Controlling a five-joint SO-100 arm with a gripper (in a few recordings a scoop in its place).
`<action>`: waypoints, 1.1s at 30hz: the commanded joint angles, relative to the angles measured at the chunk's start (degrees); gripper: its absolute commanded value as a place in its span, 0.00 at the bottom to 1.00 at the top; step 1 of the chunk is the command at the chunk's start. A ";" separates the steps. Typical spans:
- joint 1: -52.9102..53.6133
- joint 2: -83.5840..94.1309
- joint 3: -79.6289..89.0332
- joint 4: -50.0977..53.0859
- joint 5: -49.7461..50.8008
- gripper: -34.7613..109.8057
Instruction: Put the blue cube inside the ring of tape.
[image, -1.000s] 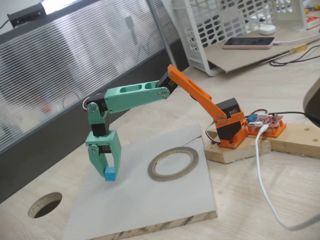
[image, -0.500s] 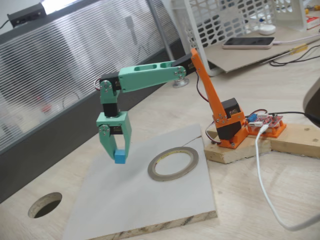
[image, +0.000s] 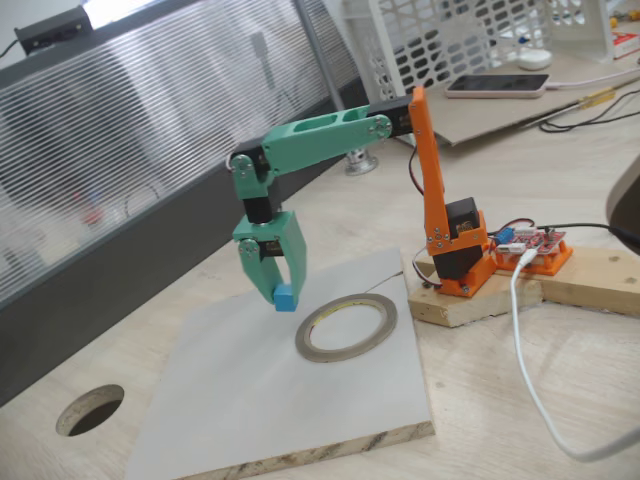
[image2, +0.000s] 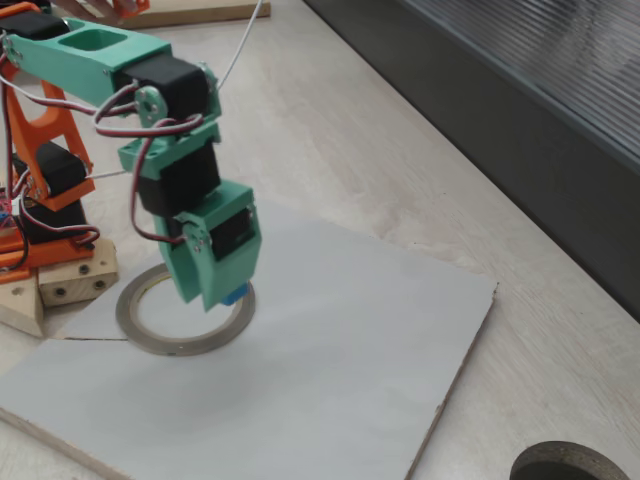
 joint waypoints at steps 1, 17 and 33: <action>0.62 6.94 5.62 0.35 0.35 0.26; 0.00 14.41 21.71 0.35 0.79 0.26; 0.00 13.62 21.88 0.09 0.79 0.26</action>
